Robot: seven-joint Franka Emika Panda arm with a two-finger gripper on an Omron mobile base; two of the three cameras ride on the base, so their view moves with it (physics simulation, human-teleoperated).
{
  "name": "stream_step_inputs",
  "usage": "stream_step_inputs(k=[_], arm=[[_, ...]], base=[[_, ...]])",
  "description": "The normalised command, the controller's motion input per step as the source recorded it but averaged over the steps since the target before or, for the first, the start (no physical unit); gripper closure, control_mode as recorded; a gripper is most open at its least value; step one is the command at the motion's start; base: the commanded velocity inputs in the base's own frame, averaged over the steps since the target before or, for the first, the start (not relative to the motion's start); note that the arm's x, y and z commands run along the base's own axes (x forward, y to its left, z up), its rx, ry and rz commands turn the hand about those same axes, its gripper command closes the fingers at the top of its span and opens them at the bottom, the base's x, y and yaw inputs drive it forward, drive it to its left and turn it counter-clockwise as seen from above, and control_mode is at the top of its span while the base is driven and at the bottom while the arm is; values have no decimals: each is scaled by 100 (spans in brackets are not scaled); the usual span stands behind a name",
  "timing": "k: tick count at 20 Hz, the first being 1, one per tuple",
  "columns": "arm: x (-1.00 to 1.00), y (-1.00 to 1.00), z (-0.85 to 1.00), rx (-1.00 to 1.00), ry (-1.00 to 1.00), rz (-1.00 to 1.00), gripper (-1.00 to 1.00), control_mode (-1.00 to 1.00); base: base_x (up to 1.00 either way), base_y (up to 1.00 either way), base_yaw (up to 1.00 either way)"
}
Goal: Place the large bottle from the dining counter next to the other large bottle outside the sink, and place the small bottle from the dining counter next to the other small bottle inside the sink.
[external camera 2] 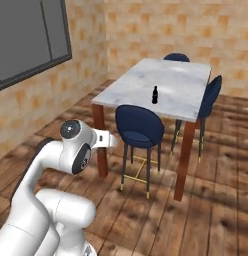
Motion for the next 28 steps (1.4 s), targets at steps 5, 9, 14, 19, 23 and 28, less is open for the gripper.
stream_step_inputs(k=[5, 9, 14, 19, 23, 28], arm=[[0, 0, 0, 0, 0, 0, -100, 100], [0, 0, 0, 0, 0, 0, -100, 100], [0, 0, 0, 0, 0, 0, -100, 100], [0, 0, 0, 0, 0, 0, -100, 100], [0, 0, 0, 0, 0, 0, -100, 100], [0, 0, 0, 0, 0, 0, -100, 100]], base=[[69, 0, -18], [65, 0, -14], [61, 0, -10], [59, 8, -6], [53, 11, -5], [54, 7, -4]])
